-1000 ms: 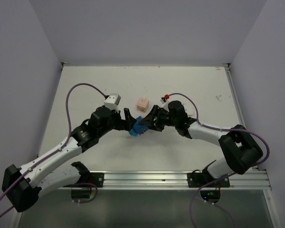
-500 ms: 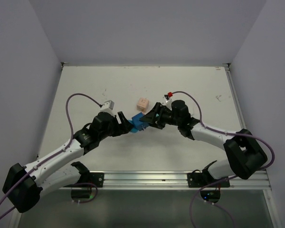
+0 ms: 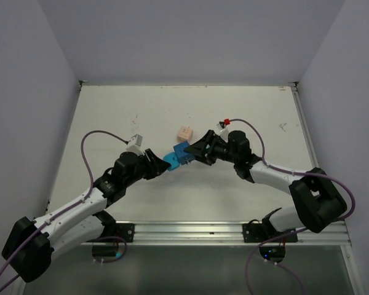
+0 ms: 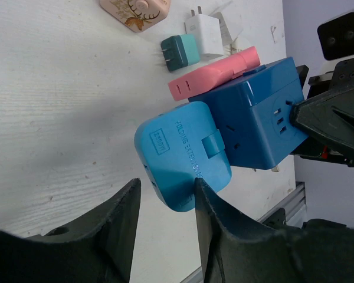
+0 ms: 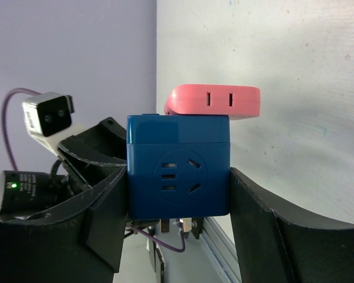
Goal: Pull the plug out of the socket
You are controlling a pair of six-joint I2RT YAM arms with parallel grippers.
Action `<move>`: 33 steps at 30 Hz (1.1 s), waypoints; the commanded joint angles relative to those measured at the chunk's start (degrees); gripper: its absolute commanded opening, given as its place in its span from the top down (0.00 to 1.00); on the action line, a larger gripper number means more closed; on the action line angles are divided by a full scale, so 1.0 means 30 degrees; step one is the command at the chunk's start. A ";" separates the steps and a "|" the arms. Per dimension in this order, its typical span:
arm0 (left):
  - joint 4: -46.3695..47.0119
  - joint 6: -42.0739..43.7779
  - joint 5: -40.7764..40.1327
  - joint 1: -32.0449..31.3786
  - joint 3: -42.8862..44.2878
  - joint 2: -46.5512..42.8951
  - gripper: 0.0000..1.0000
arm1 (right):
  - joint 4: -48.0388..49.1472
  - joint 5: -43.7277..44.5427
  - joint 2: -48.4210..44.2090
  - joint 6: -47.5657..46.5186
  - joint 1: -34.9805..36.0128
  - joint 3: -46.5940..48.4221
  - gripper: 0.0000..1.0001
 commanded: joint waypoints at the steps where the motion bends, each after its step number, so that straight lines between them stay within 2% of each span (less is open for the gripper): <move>1: 0.2601 -0.0503 0.1321 0.0319 -0.0809 -0.0038 0.54 | 0.3719 -0.0696 -0.0975 0.1331 -0.0181 0.0029 1.00; 3: 0.3652 -0.0767 0.1966 0.0466 -0.1366 -0.0009 0.52 | 0.3898 -0.0812 -0.1004 0.1391 -0.0211 -0.0001 1.00; 6: 0.5176 -0.1411 0.2700 0.0671 -0.2069 -0.0154 0.39 | 0.3869 -0.0871 -0.1032 0.1391 -0.0210 0.0028 1.00; 7: 0.5444 -0.1442 0.2817 0.0700 -0.2158 -0.0213 0.32 | 0.3869 -0.0871 -0.1033 0.1362 -0.0240 -0.0030 1.00; 13: 0.7376 -0.1763 0.3169 0.0964 -0.3152 -0.1384 0.13 | 0.4511 -0.0959 -0.1092 0.1770 -0.0532 -0.0293 1.00; 23: 1.5164 -0.3668 0.5365 0.1930 -0.6463 -0.1563 0.00 | 0.5187 -0.1604 -0.1062 0.2065 -0.0621 0.0087 1.00; 29: 1.7921 -0.4313 0.5835 0.2107 -0.6875 -0.0656 0.00 | 0.5949 -0.1955 -0.0975 0.2504 -0.0621 0.0057 1.00; 33: 1.8425 -0.4372 0.5894 0.2136 -0.6495 0.0019 0.00 | 0.6505 -0.2190 -0.0945 0.2768 -0.0621 0.0087 1.00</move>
